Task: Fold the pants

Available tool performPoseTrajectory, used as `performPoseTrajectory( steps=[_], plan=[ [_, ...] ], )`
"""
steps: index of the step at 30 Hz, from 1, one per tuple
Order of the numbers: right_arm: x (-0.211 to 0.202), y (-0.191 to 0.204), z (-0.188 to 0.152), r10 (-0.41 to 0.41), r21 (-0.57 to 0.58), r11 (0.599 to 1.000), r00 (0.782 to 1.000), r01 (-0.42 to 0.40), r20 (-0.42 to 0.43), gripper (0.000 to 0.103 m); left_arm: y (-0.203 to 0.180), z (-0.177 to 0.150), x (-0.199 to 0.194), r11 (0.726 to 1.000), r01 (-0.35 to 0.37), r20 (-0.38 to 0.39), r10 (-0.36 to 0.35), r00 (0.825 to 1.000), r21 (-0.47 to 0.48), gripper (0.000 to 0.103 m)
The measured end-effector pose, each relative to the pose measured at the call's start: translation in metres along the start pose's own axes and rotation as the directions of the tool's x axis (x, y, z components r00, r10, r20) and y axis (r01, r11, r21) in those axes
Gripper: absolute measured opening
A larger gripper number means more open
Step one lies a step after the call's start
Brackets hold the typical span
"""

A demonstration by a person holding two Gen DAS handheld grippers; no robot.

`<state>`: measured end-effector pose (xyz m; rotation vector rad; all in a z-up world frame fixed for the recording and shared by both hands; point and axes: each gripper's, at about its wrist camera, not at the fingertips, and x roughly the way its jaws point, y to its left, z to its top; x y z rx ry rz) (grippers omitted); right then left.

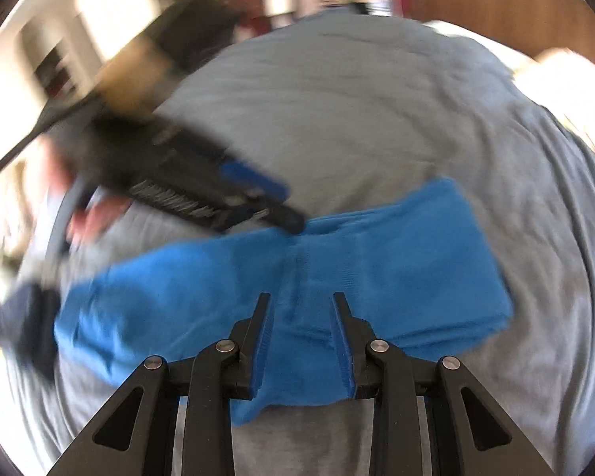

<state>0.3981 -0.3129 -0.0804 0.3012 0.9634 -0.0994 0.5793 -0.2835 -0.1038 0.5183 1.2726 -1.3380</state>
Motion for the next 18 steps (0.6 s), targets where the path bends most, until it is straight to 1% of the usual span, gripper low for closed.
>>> performPoseTrajectory(
  steps=[2, 4, 5, 7, 11, 13, 14, 18],
  plan=[
    [0.006, -0.009, 0.001, -0.056, 0.018, 0.998, 0.998, 0.056, -0.020, 0.031, 0.004, 0.004, 0.010, 1.000, 0.008, -0.019, -0.009, 1.000, -0.025, 0.036],
    [0.013, -0.014, -0.001, -0.086, 0.011, 0.996, 0.996, 0.086, -0.034, 0.031, 0.010, 0.007, 0.021, 0.998, 0.035, -0.040, -0.037, 0.998, -0.052, 0.036],
    [0.016, -0.017, -0.001, -0.090, 0.021, 0.996, 0.995, 0.091, -0.035, 0.031, 0.011, 0.008, 0.029, 0.996, 0.064, -0.065, -0.068, 0.996, -0.063, 0.036],
    [0.019, -0.017, -0.002, -0.084, 0.035, 0.996, 0.996, 0.085, -0.033, 0.031, 0.010, 0.006, 0.038, 0.995, 0.073, -0.091, -0.079, 0.993, -0.063, 0.036],
    [0.022, -0.005, -0.004, -0.090, -0.052, 0.995, 0.996, 0.089, -0.013, 0.031, 0.009, -0.001, 0.052, 0.997, 0.064, -0.129, -0.070, 0.989, -0.052, 0.036],
    [0.027, 0.001, -0.007, -0.090, -0.077, 0.993, 0.996, 0.088, -0.024, 0.030, 0.010, -0.002, 0.055, 0.996, 0.067, -0.134, -0.076, 0.988, -0.065, 0.036],
    [0.032, 0.002, -0.011, -0.090, -0.081, 0.993, 0.995, 0.087, -0.044, 0.031, 0.011, -0.003, 0.056, 0.995, 0.068, -0.140, -0.077, 0.987, -0.067, 0.035],
    [0.045, 0.003, -0.020, -0.092, -0.093, 0.992, 0.992, 0.084, -0.084, 0.031, 0.016, -0.008, 0.054, 0.996, 0.055, -0.136, -0.063, 0.989, -0.068, 0.021]
  ],
)
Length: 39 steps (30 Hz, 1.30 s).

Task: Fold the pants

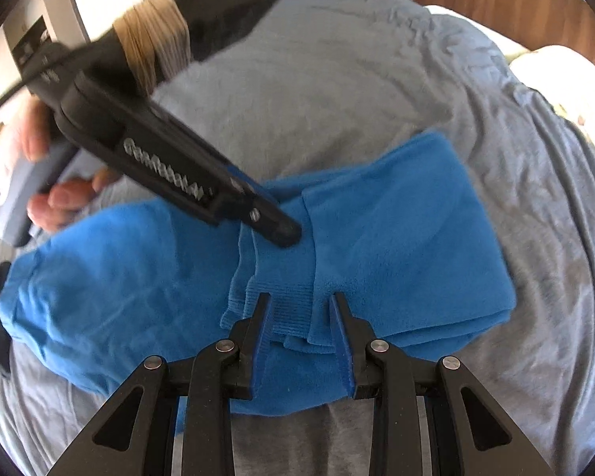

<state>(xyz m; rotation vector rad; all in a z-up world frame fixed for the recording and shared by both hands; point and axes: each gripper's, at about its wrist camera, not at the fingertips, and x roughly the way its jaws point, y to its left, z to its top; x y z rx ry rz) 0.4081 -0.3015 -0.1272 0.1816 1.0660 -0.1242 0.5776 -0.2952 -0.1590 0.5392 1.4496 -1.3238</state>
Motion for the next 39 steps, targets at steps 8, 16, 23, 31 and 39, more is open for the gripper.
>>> performPoseTrajectory(
  steps=[8, 16, 23, 31, 39],
  plan=[
    [0.008, 0.006, -0.006, -0.035, -0.051, 0.998, 0.999, 0.034, -0.009, 0.023, -0.010, -0.006, -0.009, 0.999, -0.044, 0.037, 0.043, 0.998, 0.022, 0.012],
    [-0.011, 0.003, 0.001, -0.008, -0.035, 0.999, 1.000, 0.008, 0.004, 0.014, -0.017, -0.011, -0.039, 0.999, -0.043, 0.117, 0.042, 0.992, 0.010, 0.010],
    [-0.015, 0.010, 0.015, 0.030, -0.018, 0.999, 1.000, -0.030, -0.002, 0.014, 0.001, -0.014, -0.032, 0.998, -0.060, 0.073, 0.062, 0.995, -0.021, 0.009],
    [0.014, 0.013, 0.004, 0.010, -0.054, 0.998, 0.998, -0.014, -0.062, 0.015, 0.009, -0.022, -0.005, 0.996, -0.073, 0.039, 0.075, 0.996, -0.049, 0.009],
    [0.014, 0.015, 0.001, 0.010, -0.045, 0.999, 0.997, -0.014, -0.080, 0.023, 0.011, -0.023, -0.002, 0.992, -0.103, 0.035, 0.105, 0.994, -0.071, 0.010]
  ],
)
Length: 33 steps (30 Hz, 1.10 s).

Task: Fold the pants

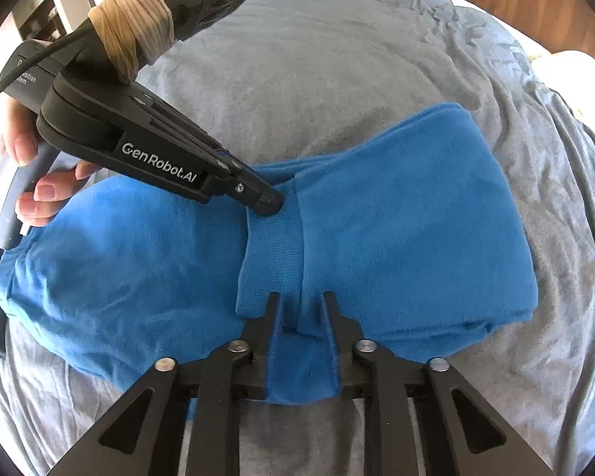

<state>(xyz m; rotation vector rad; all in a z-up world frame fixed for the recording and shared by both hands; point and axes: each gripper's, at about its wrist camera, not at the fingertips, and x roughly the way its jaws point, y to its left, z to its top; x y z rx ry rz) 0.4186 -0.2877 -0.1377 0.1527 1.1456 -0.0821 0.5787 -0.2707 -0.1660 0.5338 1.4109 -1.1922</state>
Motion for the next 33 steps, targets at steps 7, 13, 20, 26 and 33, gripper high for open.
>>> performPoseTrajectory(
  steps=[7, 13, 20, 26, 33],
  plan=[
    [-0.027, -0.021, -0.010, 0.039, 0.164, 0.986, 0.999, -0.038, 0.001, 0.023, -0.008, 0.000, -0.017, 0.998, -0.050, 0.028, 0.051, 0.998, -0.040, 0.023],
    [-0.045, -0.033, -0.006, 0.014, 0.187, 0.982, 0.998, -0.024, 0.055, 0.023, -0.015, -0.022, -0.064, 0.982, -0.147, 0.125, 0.161, 0.979, -0.117, 0.034],
    [-0.069, -0.011, -0.001, 0.070, 0.117, 0.990, 0.991, -0.083, 0.111, 0.023, -0.038, -0.097, -0.130, 0.907, -0.272, 0.223, 0.352, 0.909, -0.323, 0.036],
    [-0.097, 0.032, 0.008, 0.169, 0.007, 0.985, 0.970, -0.173, 0.173, 0.023, -0.070, -0.154, -0.162, 0.861, -0.247, 0.288, 0.399, 0.871, -0.445, 0.038],
    [-0.126, 0.091, 0.013, 0.250, -0.135, 0.965, 0.946, -0.225, 0.208, 0.023, -0.091, -0.199, -0.182, 0.806, -0.293, 0.305, 0.491, 0.816, -0.514, 0.040]
  ],
)
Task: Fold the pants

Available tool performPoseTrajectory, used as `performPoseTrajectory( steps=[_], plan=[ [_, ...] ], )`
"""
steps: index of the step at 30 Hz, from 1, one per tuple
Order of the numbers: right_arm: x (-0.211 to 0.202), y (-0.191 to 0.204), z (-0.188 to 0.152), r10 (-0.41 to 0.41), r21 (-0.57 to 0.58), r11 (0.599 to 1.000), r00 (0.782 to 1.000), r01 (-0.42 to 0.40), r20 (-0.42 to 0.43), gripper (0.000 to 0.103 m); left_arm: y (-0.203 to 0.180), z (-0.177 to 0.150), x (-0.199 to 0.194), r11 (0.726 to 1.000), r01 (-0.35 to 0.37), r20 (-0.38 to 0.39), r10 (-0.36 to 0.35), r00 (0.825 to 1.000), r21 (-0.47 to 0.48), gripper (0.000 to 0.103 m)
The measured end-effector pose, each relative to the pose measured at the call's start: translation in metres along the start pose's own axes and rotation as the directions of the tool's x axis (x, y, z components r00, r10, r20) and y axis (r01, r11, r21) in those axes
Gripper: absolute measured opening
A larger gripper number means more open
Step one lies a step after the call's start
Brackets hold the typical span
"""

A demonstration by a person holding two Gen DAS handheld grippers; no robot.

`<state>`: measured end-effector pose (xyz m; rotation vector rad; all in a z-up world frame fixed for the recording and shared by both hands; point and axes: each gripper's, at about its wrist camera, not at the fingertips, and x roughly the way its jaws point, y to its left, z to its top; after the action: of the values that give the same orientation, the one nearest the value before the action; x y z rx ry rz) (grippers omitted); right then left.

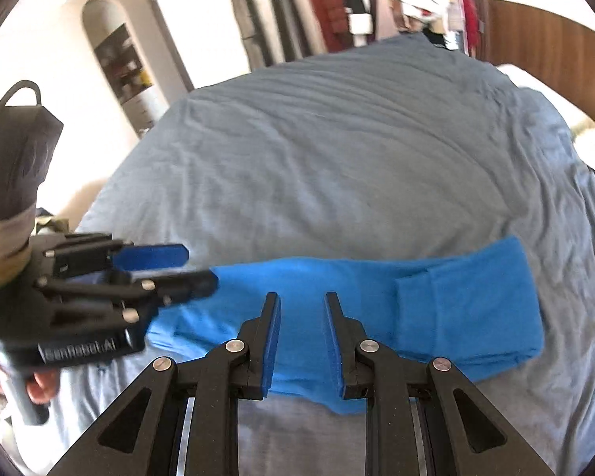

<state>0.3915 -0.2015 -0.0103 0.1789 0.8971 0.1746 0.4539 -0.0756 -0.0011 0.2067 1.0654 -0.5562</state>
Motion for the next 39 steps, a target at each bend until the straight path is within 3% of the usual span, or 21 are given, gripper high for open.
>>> performPoseTrajectory(
  steps=[3, 10, 17, 20, 24, 30, 34, 37, 39],
  plan=[
    [0.004, 0.021, 0.001, 0.016, -0.025, 1.000, 1.000, -0.016, -0.009, 0.029, 0.017, -0.021, -0.012, 0.997, -0.061, 0.016, 0.062, 0.998, -0.041, 0.043],
    [0.017, 0.060, -0.012, 0.030, -0.082, 0.996, 0.999, -0.033, -0.041, 0.029, 0.066, -0.077, -0.016, 0.976, -0.079, 0.018, 0.085, 0.996, -0.203, 0.050],
    [0.042, 0.078, -0.024, -0.019, -0.124, 0.992, 0.998, 0.011, -0.057, 0.029, 0.103, -0.107, 0.014, 0.946, -0.098, 0.017, 0.109, 0.994, -0.310, 0.050],
    [0.055, 0.081, -0.028, -0.041, -0.133, 0.991, 0.997, 0.032, -0.066, 0.029, 0.122, -0.110, 0.027, 0.921, -0.039, 0.040, 0.059, 0.997, -0.388, 0.050],
    [0.067, 0.081, -0.029, -0.089, -0.128, 0.988, 0.995, 0.082, -0.051, 0.029, 0.143, -0.110, 0.042, 0.856, 0.035, 0.099, 0.019, 0.995, -0.516, 0.056],
    [0.088, 0.078, -0.025, -0.111, -0.112, 0.988, 0.992, 0.104, -0.059, 0.029, 0.148, -0.109, 0.071, 0.843, 0.033, 0.067, 0.003, 0.998, -0.536, 0.056],
    [0.097, 0.080, -0.025, -0.116, -0.129, 0.986, 0.991, 0.107, -0.062, 0.029, 0.153, -0.121, 0.086, 0.821, 0.030, 0.037, -0.010, 0.999, -0.571, 0.059],
    [0.102, 0.080, -0.029, -0.112, -0.124, 0.987, 0.990, 0.102, -0.082, 0.029, 0.158, -0.132, 0.093, 0.788, 0.070, 0.043, -0.055, 0.998, -0.612, 0.059],
    [0.105, 0.081, -0.032, -0.111, -0.125, 0.987, 0.989, 0.099, -0.095, 0.029, 0.160, -0.135, 0.096, 0.785, 0.079, 0.045, -0.065, 0.997, -0.614, 0.059]
  ],
)
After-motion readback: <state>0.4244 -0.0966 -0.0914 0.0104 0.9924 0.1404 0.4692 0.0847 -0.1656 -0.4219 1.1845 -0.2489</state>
